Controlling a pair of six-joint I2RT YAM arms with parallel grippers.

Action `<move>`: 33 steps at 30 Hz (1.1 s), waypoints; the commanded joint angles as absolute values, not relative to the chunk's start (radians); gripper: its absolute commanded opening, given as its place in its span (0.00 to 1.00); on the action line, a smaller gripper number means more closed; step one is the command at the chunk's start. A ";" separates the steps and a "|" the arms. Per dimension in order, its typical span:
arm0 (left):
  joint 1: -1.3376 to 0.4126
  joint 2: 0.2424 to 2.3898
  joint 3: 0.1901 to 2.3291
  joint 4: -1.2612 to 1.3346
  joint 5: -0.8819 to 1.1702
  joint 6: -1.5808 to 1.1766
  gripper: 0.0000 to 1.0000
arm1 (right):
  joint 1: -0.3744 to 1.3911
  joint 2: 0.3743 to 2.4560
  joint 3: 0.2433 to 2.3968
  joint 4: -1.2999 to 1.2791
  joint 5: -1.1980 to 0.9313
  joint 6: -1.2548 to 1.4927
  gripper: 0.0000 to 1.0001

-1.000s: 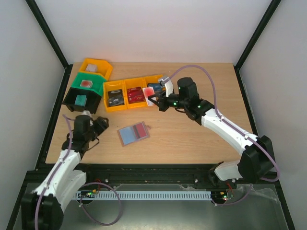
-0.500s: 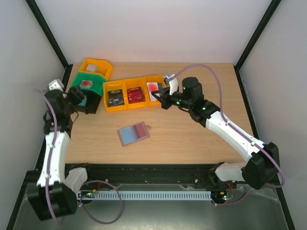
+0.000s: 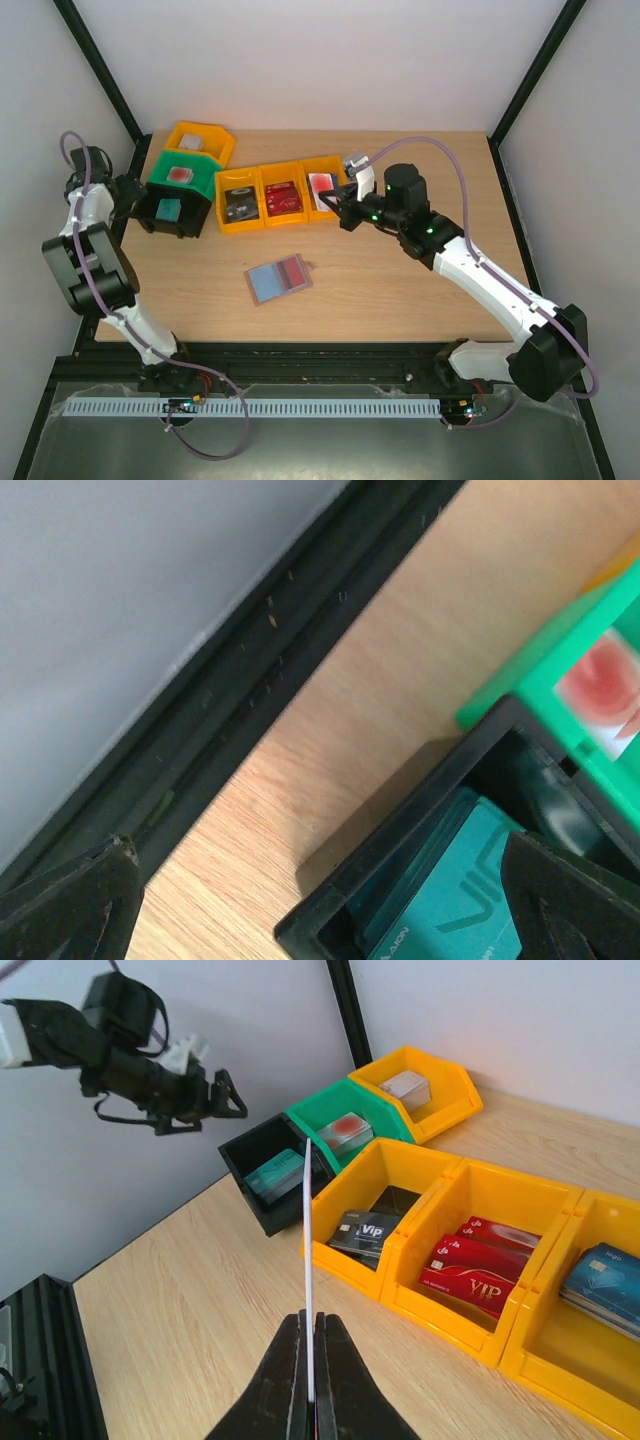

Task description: Take the credit cards out of the card holder

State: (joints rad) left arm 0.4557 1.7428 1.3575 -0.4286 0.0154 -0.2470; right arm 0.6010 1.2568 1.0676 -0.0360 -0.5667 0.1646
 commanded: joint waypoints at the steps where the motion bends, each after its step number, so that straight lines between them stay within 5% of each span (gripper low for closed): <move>1: 0.448 1.787 1.382 -0.403 0.074 -0.261 0.99 | 0.595 1.207 1.068 -0.053 -0.576 0.157 0.02; 14: 0.418 1.919 1.294 -0.287 0.061 -0.295 0.94 | 0.595 1.192 1.068 -0.059 -0.585 0.130 0.02; 21: 0.427 1.919 1.279 -0.321 0.018 -0.277 0.67 | 0.595 1.198 1.068 -0.060 -0.589 0.118 0.02; 29: 0.500 1.835 1.237 -0.358 0.012 -0.230 0.55 | 0.595 1.203 1.068 -0.059 -0.595 0.108 0.02; 33: 0.556 1.797 1.194 -0.339 0.017 -0.180 0.37 | 0.595 1.200 1.068 -0.060 -0.599 0.105 0.02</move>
